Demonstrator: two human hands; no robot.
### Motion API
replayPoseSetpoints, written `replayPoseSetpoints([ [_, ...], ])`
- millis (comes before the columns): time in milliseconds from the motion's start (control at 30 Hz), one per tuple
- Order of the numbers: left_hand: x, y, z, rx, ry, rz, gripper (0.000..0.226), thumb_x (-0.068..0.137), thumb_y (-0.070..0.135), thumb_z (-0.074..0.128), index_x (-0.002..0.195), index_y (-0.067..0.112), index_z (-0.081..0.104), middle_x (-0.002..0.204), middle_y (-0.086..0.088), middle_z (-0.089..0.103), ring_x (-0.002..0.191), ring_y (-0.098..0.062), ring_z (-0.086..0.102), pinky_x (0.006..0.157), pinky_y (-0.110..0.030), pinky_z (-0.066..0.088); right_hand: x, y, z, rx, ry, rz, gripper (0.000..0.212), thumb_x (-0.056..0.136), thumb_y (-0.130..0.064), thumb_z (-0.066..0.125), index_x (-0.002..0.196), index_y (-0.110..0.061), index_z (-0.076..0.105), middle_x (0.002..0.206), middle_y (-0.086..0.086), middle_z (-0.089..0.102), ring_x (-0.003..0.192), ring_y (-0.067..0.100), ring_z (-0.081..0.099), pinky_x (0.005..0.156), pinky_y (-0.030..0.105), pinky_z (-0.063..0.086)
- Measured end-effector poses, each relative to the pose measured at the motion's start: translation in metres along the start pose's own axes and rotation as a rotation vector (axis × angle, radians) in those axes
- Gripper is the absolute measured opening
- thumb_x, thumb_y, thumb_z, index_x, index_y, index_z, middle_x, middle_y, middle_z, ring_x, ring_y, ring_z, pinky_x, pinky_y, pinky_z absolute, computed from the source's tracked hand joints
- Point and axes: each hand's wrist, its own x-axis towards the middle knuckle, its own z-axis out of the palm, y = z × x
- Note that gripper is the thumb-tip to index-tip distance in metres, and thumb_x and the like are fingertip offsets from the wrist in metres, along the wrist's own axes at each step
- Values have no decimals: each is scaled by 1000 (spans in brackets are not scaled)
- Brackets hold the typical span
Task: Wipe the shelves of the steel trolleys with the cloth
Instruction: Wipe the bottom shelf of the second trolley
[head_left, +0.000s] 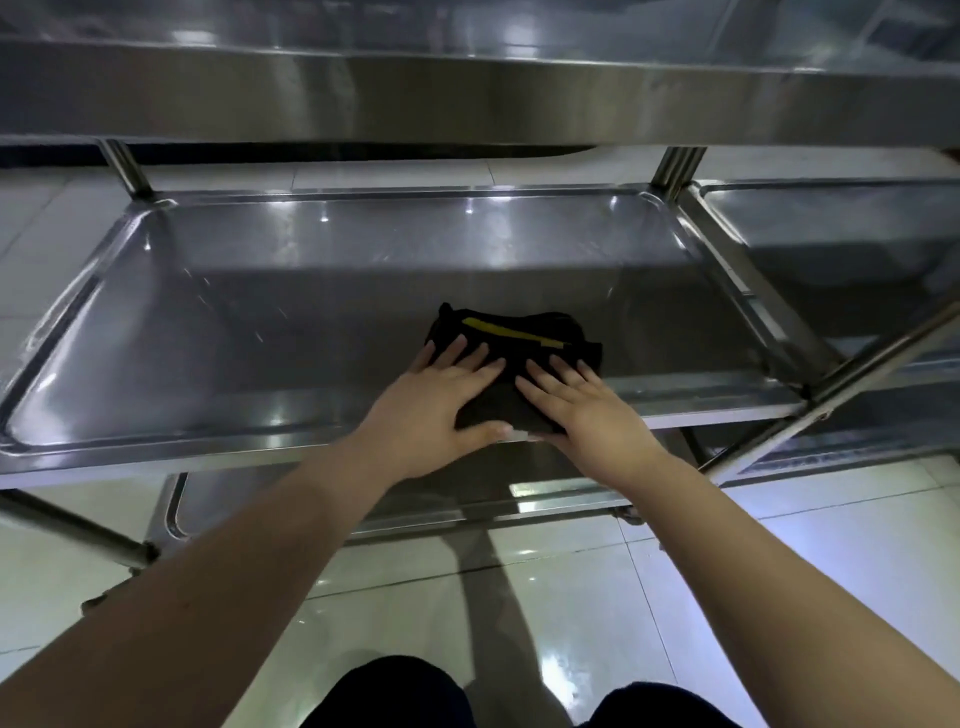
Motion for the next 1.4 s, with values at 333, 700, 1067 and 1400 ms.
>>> replayPoseSetpoints([
  [333,3,66,-28,-84,317,110,36,91,28,64,127,29,65,83,2,70,76,-23,63,63,-29,36,-56,16,-96,292,315,36,36,84,-5,67,117,-19,70,104,-4,73,92,18,67,76,27,51],
  [700,-26,103,114,-191,34,251,36,87,25,52,114,13,73,100,-2,75,88,-24,71,73,-35,56,-165,38,59,497,108,260,33,82,2,62,111,-12,71,103,0,72,95,17,61,79,23,44],
  [1067,108,63,199,82,291,-157,25,97,36,58,117,23,65,84,-9,68,73,-33,66,63,-34,49,-50,147,150,209,553,393,20,76,-6,63,93,0,72,73,24,65,68,40,60,53,31,37],
  [1400,64,16,321,75,-37,-138,52,101,48,32,150,28,38,158,-4,32,149,-28,18,121,-46,8,-59,153,265,307,134,465,50,94,-52,47,127,-18,64,138,5,57,130,32,44,113,51,24],
])
